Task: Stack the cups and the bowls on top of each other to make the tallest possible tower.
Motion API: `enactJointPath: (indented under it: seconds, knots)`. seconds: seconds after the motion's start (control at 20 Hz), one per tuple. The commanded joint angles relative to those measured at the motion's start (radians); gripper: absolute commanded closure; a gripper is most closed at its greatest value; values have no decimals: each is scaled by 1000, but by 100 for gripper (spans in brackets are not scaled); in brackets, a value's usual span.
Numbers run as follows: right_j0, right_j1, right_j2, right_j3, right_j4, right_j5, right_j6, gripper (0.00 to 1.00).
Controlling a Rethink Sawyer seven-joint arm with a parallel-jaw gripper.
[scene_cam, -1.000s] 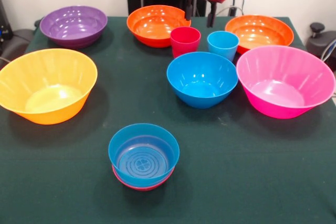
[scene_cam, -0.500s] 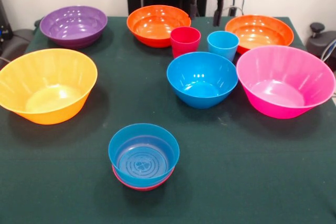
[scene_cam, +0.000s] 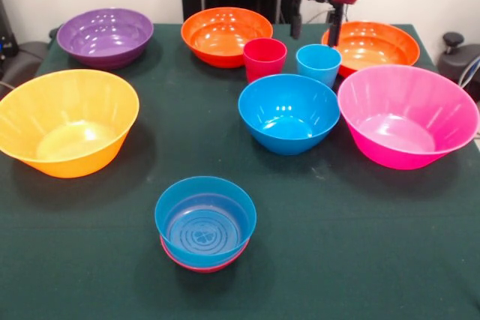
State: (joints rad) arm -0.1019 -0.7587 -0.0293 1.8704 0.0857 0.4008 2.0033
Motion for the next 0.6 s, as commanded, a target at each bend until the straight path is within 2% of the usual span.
enactJointPath:
  seconds: [0.05,0.6]
  knots:
    - [-5,81,121,-81,-91,79,-65,0]
    - [-18,90,140,-101,-152,112,-81,0]
